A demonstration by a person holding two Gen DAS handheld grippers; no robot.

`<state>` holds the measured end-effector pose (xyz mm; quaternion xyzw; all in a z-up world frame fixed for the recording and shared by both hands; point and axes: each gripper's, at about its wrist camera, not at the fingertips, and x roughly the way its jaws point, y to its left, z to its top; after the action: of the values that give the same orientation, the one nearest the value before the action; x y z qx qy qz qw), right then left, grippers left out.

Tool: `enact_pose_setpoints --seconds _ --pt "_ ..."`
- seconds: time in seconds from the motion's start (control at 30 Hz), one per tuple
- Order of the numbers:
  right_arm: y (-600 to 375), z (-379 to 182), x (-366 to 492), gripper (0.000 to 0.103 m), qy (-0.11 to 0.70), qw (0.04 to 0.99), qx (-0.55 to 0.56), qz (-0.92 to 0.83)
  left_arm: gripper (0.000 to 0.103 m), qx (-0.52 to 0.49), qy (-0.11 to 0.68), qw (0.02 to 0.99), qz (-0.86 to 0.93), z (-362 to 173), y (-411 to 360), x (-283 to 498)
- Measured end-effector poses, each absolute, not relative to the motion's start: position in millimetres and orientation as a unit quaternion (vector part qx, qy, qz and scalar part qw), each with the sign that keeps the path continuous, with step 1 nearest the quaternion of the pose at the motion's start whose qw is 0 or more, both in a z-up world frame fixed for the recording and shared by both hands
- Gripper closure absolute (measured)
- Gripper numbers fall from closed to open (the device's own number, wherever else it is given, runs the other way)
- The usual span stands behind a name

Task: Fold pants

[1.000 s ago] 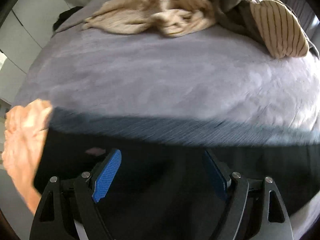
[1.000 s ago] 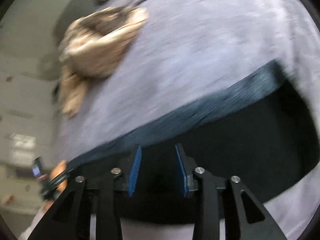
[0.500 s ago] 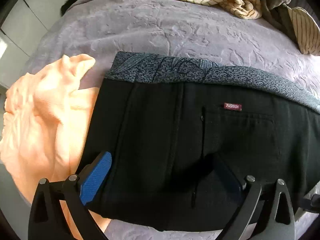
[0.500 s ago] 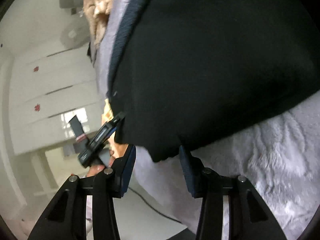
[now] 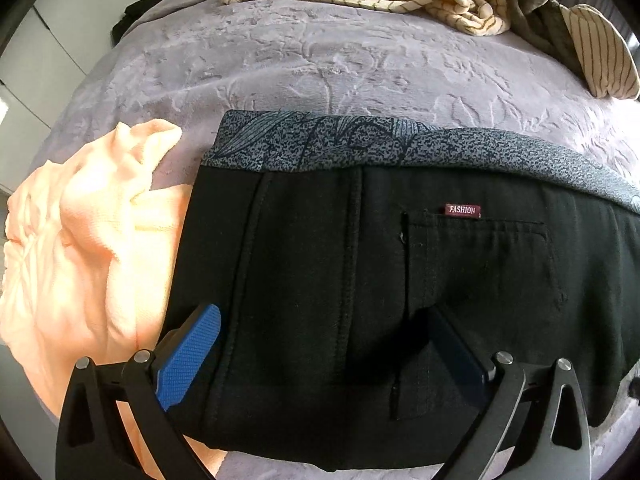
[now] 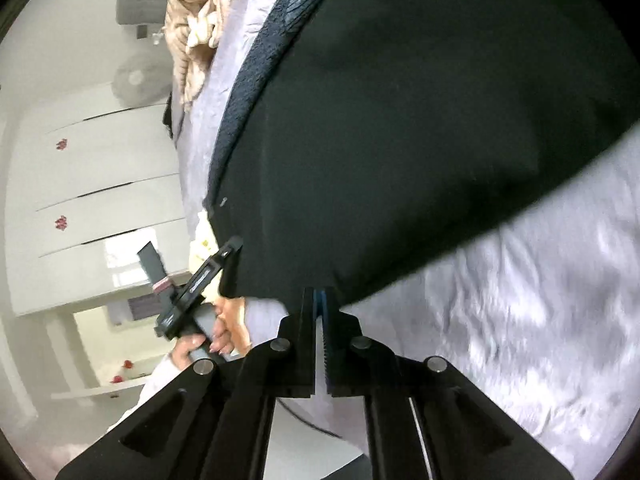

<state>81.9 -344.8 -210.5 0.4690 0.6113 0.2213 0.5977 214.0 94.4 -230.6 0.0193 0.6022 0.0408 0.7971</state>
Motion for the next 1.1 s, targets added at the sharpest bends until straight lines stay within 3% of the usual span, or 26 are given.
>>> enact_pose_setpoints --seconds 0.03,0.1,0.13,0.23,0.27,0.33,0.37,0.5,0.63,0.83,0.97,1.03,1.07,1.1 --pt "-340 -210 83 0.085 0.608 0.595 0.472 0.231 0.000 0.020 0.602 0.797 0.041 -230 94 213" --pt "-334 -213 83 0.028 0.615 0.582 0.473 0.243 0.000 0.020 0.603 0.797 0.041 -231 93 213" --pt "-326 -219 84 0.027 0.624 0.573 0.475 0.239 0.000 0.019 0.604 0.796 0.042 -231 94 214" --pt "-313 -238 86 0.029 0.621 0.558 0.499 0.234 0.000 0.021 0.603 0.797 0.041 -231 93 213" --pt "-313 -243 88 0.034 0.617 0.555 0.510 0.225 0.000 0.021 0.602 0.797 0.041 -232 93 213" --pt "-318 -254 92 0.078 0.616 0.547 0.529 0.202 0.000 0.020 0.601 0.798 0.039 -231 94 213" --pt "-320 -254 96 0.084 0.619 0.544 0.532 0.195 0.000 0.020 0.602 0.797 0.036 -231 94 213" --pt "-314 -233 86 0.086 0.635 0.593 0.449 0.212 0.000 0.025 0.602 0.798 0.028 -232 94 211" --pt "-338 -235 67 0.081 0.651 0.576 0.458 0.183 0.000 0.024 0.600 0.799 0.029 -232 94 211" --pt "-363 -191 101 0.081 0.588 0.663 0.417 0.200 0.000 0.028 0.595 0.803 0.032 -233 93 211" --pt "-360 -229 112 0.103 0.652 0.642 0.367 0.167 0.000 0.024 0.598 0.801 0.029 -232 94 209" --pt "-362 -222 108 0.103 0.672 0.628 0.360 0.152 0.000 0.017 0.602 0.798 0.034 -228 96 208" --pt "-362 -212 107 0.094 0.680 0.630 0.345 0.149 0.000 0.010 0.602 0.797 0.039 -222 97 206" --pt "-354 -198 113 0.093 0.683 0.642 0.313 0.153 0.000 0.001 0.597 0.802 0.038 -216 99 205"
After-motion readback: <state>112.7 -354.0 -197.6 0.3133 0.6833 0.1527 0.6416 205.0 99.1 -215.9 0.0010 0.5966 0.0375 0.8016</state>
